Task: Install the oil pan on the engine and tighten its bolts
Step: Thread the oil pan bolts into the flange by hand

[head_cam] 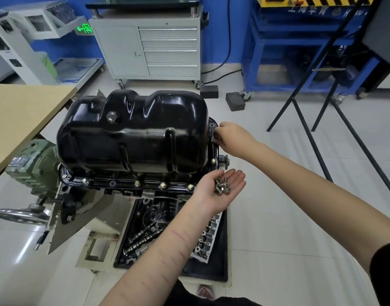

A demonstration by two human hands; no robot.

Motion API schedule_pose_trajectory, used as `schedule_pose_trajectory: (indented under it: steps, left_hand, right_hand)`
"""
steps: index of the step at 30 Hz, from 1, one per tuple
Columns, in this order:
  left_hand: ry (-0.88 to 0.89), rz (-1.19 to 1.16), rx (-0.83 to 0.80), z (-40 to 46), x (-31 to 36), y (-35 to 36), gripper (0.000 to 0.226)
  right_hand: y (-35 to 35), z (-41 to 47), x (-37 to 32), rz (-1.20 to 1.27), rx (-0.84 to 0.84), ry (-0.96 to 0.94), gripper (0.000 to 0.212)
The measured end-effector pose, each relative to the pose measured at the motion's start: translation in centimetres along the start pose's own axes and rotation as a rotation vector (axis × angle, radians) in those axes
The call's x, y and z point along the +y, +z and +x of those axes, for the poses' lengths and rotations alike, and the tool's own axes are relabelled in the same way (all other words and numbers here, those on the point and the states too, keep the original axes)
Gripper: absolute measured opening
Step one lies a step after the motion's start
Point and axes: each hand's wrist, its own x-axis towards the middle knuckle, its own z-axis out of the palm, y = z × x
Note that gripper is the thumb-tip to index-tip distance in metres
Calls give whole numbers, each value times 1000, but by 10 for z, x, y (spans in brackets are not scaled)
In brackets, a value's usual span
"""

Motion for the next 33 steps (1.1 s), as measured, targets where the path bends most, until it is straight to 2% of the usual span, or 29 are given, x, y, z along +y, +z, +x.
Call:
schedule_pose_trajectory:
  steps: [4,11,17,21,23,26,33]
  left_hand:
    - [7,-3,-9,-1,2,1,32]
    - [13,-21,-23,-4,3,0,32]
    - [28,-22,-31,-7,2,0,32]
    - [36,-20,-46,-7,3,2,33]
    - [37,-16,-51,-5,4,2,34]
    - [32,-6,-50,-1,3,4,36]
    - [16,8,-34,-1,-2,8,34]
  right_hand:
    - [3,0,-5,-70,16,22,31]
    - [2,-4,1,134,-26,40,28]
    - [1,1,-2,47,-10,92,30]
    - [-11,-17,1,236,53,137,37]
    - [-16,-33,2,331,106,126,30]
    - [-17,-54,3,368,87,113,21]
    - [-11,-63,5,416,81,165,20]
